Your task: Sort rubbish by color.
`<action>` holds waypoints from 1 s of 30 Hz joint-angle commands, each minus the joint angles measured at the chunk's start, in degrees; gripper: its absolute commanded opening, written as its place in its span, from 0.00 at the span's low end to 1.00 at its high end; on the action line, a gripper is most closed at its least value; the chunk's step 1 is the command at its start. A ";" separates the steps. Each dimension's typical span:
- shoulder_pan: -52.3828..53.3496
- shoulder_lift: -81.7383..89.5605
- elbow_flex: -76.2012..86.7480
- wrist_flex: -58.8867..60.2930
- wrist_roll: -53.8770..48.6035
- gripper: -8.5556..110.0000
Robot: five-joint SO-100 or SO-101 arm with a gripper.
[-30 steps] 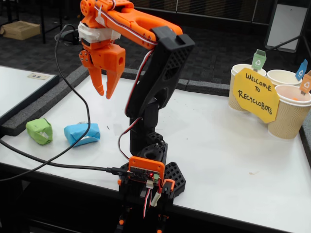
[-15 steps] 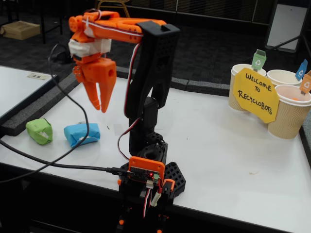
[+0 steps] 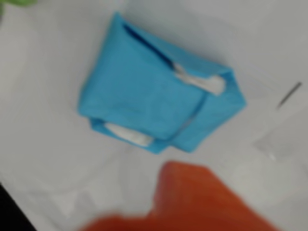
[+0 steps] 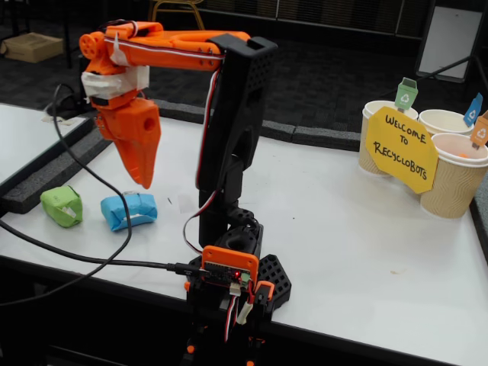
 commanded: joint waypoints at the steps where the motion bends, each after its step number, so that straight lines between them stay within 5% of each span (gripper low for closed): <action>1: -3.52 1.49 -5.89 -0.97 5.71 0.09; 13: -5.36 1.05 -0.26 -8.96 6.77 0.13; 30: 1.05 -8.26 0.44 -3.96 6.77 0.28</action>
